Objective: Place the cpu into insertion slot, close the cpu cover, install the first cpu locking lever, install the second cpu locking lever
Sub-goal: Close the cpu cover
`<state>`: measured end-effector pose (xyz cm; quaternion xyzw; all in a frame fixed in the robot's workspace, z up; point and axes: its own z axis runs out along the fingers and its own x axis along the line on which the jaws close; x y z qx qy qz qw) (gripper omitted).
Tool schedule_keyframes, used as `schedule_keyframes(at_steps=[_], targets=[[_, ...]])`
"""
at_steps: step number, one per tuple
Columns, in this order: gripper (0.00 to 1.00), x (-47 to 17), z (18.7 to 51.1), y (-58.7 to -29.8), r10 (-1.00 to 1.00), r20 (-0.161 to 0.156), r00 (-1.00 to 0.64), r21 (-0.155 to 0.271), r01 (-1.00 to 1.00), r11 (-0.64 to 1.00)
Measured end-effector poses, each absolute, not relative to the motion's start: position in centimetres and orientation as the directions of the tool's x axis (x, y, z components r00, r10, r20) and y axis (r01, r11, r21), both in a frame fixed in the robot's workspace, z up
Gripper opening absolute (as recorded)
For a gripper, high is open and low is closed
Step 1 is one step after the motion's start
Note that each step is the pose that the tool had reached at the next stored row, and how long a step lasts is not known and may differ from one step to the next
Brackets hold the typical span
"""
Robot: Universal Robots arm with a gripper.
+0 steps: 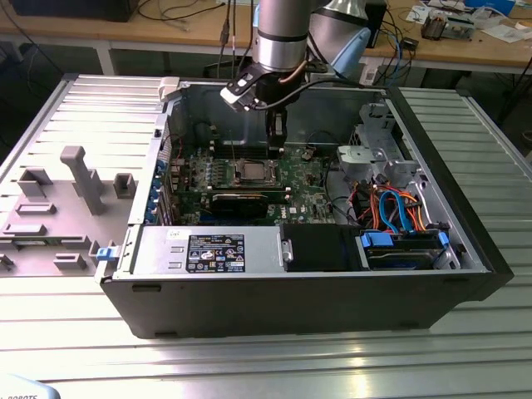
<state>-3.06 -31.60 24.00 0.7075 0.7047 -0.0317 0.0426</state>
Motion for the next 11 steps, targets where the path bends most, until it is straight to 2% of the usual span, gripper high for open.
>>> schedule_keyframes(at_steps=[11], targets=[[0.11,-5.9,22.8,-31.6,0.995,-0.104,0.005,0.016,1.0,-0.003]])
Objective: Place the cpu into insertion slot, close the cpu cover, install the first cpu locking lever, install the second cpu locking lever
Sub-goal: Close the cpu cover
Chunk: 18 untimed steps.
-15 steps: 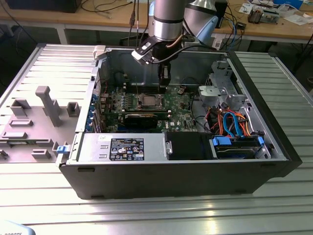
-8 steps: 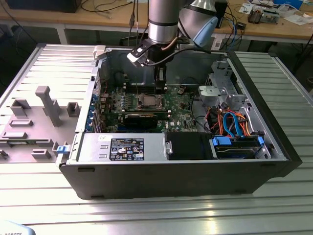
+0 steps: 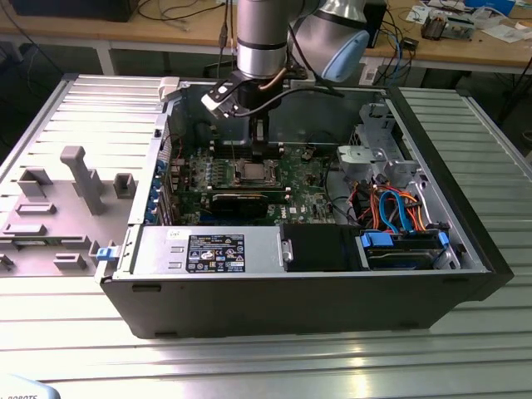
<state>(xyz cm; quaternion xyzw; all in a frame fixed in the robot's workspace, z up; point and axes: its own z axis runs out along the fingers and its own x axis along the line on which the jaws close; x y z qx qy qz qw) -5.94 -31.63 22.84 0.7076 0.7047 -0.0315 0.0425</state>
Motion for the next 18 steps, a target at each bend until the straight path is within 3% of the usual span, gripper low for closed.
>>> schedule_keyframes(at_steps=[18], targets=[[0.11,-7.8,21.8,-31.9,0.995,-0.104,-0.003,0.015,1.0,0.005]])
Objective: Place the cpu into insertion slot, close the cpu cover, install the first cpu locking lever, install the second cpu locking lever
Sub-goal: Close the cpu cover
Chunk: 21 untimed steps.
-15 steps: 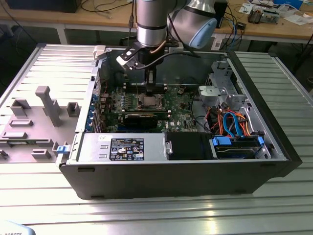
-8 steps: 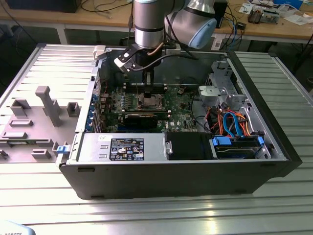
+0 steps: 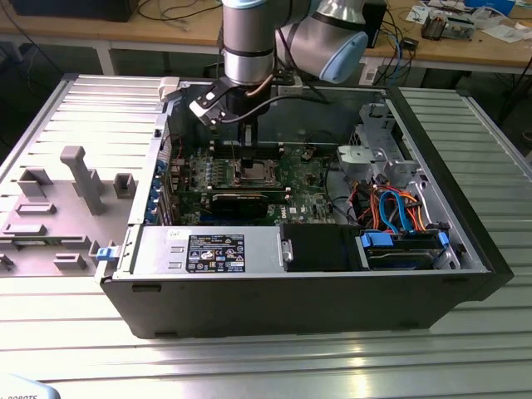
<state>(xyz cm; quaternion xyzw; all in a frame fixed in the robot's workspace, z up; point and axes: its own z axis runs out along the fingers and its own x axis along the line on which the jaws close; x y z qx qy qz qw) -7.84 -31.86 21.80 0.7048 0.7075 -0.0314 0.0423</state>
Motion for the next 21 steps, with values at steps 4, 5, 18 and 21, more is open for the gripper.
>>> schedule_keyframes(at_steps=[4,5,18,21], targets=[[0.11,-8.2,21.3,-31.9,0.995,-0.104,-0.003,0.015,1.0,0.005],[0.11,-8.2,21.2,-31.9,0.995,-0.104,-0.003,0.015,1.0,0.005],[0.11,-8.5,21.3,-31.9,0.995,-0.104,-0.003,0.015,1.0,0.005],[0.11,-8.5,20.6,-31.9,0.995,-0.104,-0.003,0.015,1.0,0.005]])
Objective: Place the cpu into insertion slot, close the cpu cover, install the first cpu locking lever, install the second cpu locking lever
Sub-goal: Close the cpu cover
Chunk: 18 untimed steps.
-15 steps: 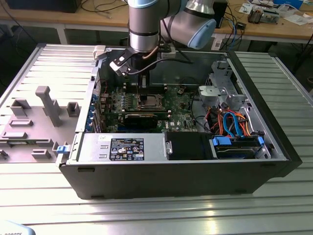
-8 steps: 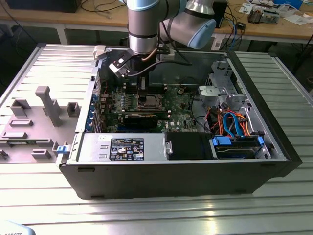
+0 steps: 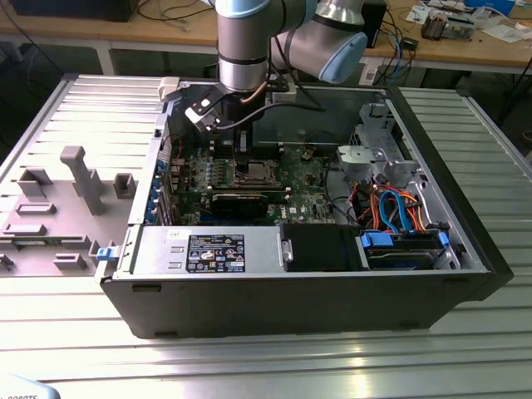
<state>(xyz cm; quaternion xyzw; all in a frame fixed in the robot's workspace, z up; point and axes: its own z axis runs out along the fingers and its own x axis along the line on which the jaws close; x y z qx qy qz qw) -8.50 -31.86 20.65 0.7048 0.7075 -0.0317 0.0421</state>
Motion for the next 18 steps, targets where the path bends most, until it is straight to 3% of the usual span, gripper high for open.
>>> schedule_keyframes(at_steps=[18], targets=[[0.11,-6.5,21.0,-31.9,0.995,-0.104,-0.003,0.014,1.0,0.005]])
